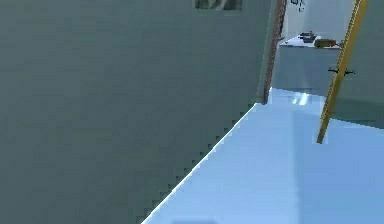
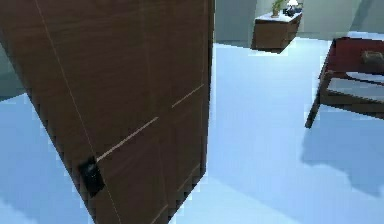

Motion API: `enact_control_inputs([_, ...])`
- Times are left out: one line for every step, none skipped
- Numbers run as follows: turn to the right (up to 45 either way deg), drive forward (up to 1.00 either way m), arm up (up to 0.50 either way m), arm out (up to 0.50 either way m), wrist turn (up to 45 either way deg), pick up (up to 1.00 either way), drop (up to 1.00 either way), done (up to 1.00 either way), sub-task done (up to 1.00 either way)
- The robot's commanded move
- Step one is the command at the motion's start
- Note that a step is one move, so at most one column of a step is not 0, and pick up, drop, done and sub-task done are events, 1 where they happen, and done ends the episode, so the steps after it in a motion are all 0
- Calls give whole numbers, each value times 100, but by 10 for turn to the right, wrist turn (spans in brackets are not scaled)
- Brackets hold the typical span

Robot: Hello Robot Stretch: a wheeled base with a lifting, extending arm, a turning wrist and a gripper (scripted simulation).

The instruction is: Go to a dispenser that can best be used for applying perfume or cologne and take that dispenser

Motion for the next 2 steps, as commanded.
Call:
enact_control_inputs([0, 80, 0, 0, 0, 0, 0, 0, 0])
enact_control_inputs([300, 0, 0, 0, 0, 0, 0, 0, 0])
